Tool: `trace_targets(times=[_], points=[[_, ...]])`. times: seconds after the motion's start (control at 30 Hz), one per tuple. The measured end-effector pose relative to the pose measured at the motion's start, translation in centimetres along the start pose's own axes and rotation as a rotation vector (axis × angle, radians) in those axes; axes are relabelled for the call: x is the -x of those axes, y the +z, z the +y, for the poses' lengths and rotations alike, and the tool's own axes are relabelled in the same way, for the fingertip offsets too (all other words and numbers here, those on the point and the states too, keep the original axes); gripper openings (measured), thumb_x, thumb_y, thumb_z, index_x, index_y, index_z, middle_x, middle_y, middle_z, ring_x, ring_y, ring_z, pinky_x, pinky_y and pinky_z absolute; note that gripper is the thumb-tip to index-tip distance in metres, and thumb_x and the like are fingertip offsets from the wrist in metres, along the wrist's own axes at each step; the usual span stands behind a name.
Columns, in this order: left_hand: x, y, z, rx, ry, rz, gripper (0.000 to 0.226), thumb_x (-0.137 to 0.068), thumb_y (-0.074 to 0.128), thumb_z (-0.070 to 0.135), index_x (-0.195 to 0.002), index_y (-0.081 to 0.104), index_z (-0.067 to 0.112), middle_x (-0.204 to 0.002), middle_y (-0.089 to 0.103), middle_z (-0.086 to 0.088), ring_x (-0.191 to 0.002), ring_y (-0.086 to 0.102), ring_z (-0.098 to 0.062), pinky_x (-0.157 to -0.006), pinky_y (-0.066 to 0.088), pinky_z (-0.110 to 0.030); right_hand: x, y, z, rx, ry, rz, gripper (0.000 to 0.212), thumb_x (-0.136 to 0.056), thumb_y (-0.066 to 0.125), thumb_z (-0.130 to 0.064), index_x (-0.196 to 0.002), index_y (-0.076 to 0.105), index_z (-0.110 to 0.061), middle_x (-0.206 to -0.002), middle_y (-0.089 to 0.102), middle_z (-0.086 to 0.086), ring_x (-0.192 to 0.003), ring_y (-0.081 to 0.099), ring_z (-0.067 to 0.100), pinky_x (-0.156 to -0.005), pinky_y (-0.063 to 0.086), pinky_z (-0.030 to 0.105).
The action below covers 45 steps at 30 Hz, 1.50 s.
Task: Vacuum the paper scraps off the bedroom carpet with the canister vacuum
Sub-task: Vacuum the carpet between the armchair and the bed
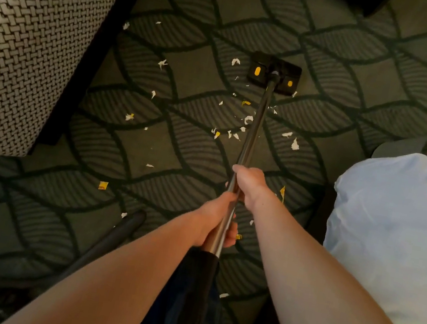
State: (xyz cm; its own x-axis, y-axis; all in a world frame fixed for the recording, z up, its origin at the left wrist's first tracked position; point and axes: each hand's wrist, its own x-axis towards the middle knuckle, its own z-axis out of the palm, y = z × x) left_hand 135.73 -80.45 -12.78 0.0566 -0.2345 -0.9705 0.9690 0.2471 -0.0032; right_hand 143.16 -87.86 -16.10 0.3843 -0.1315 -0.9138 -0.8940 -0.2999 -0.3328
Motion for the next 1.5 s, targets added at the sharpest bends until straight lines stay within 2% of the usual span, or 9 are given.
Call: trace_targets(times=[0.1, 0.17, 0.37, 0.63, 0.9, 1.0, 1.1, 1.33, 1.5], points=[[-0.6, 0.3, -0.6, -0.022, 0.062, 0.04, 0.049, -0.092, 0.042, 0.059, -0.093, 0.052, 0.011, -0.057, 0.052, -0.003, -0.043, 0.046, -0.014, -0.042, 0.042, -0.025, -1.3, 0.0, -0.3, -0.057, -0.034, -0.036, 0.069, -0.101, 0.05, -0.021, -0.157, 0.01, -0.033, -0.135, 0.05, 0.01, -0.105, 0.063, 0.027, -0.092, 0.055, 0.045], [-0.5, 0.8, -0.7, -0.029, 0.12, 0.105, 0.047, -0.093, 0.041, 0.058, -0.091, 0.054, 0.012, -0.056, 0.051, -0.002, -0.042, 0.043, -0.014, -0.041, 0.04, -0.024, -1.6, -0.1, -0.6, -0.06, -0.017, -0.078, 0.074, -0.102, 0.05, -0.022, -0.156, 0.002, -0.038, -0.126, 0.053, 0.01, -0.095, 0.065, 0.025, -0.08, 0.059, 0.04], [0.6, 1.7, -0.3, -0.08, 0.231, 0.188, 0.05, -0.095, 0.039, 0.053, -0.095, 0.058, 0.007, -0.056, 0.051, -0.002, -0.042, 0.045, -0.014, -0.041, 0.04, -0.024, -1.7, 0.1, -1.6, -0.105, -0.004, -0.079, 0.076, -0.101, 0.05, -0.02, -0.154, 0.001, -0.042, -0.098, 0.055, 0.01, -0.068, 0.054, 0.016, -0.067, 0.055, 0.033], [3.0, -0.9, -3.1, -0.029, 0.195, 0.191, 0.053, -0.097, 0.034, 0.052, -0.097, 0.061, 0.006, -0.058, 0.051, -0.002, -0.044, 0.044, -0.013, -0.042, 0.041, -0.024, 0.8, 2.7, 0.9, -0.123, 0.02, -0.091, 0.077, -0.101, 0.049, -0.018, -0.154, 0.0, -0.045, -0.099, 0.052, 0.009, -0.064, 0.053, 0.016, -0.055, 0.05, 0.03], [4.3, -4.6, -6.1, -0.048, 0.212, 0.167, 0.055, -0.097, 0.034, 0.054, -0.091, 0.061, 0.006, -0.054, 0.049, -0.002, -0.041, 0.043, -0.013, -0.04, 0.039, -0.023, 4.0, 5.8, 3.6, -0.107, 0.005, -0.078, 0.075, -0.102, 0.048, -0.015, -0.156, 0.001, -0.038, -0.082, 0.055, 0.01, -0.062, 0.052, 0.015, -0.058, 0.052, 0.029], [4.6, -6.0, -6.5, -0.071, 0.211, 0.163, 0.059, -0.096, 0.031, 0.058, -0.082, 0.058, 0.008, -0.051, 0.049, -0.003, -0.036, 0.042, -0.013, -0.036, 0.037, -0.021, 5.7, 7.0, 4.6, -0.152, 0.003, -0.065, 0.071, -0.102, 0.048, -0.015, -0.155, 0.008, -0.039, -0.107, 0.061, 0.016, -0.066, 0.057, 0.017, -0.063, 0.055, 0.032], [4.8, -6.7, -6.1, -0.109, 0.237, 0.137, 0.063, -0.099, 0.027, 0.055, -0.098, 0.061, 0.002, -0.05, 0.049, -0.004, -0.034, 0.043, -0.014, -0.036, 0.038, -0.023, 7.1, 7.6, 5.2, -0.16, -0.019, -0.073, 0.069, -0.101, 0.05, -0.021, -0.155, 0.011, -0.042, -0.13, 0.057, 0.018, -0.091, 0.064, 0.024, -0.086, 0.057, 0.043], [6.7, -6.7, -5.8, -0.147, 0.257, 0.149, 0.056, -0.102, 0.029, 0.046, -0.118, 0.055, -0.001, -0.058, 0.051, -0.008, -0.041, 0.046, -0.015, -0.043, 0.041, -0.025, 10.3, 7.6, 6.3, -0.158, -0.029, -0.079, 0.053, -0.102, 0.048, -0.026, -0.152, 0.028, -0.03, -0.126, 0.057, 0.012, -0.112, 0.061, 0.027, -0.099, 0.049, 0.047], [7.8, -7.4, -7.0, -0.048, 0.187, 0.103, 0.053, -0.1, 0.033, 0.049, -0.104, 0.06, 0.004, -0.056, 0.049, -0.007, -0.04, 0.044, -0.014, -0.04, 0.039, -0.021, 12.0, 7.9, 7.2, -0.187, 0.013, -0.115, 0.062, -0.1, 0.051, -0.027, -0.154, 0.021, -0.034, -0.133, 0.055, 0.013, -0.115, 0.059, 0.029, -0.099, 0.048, 0.047]])
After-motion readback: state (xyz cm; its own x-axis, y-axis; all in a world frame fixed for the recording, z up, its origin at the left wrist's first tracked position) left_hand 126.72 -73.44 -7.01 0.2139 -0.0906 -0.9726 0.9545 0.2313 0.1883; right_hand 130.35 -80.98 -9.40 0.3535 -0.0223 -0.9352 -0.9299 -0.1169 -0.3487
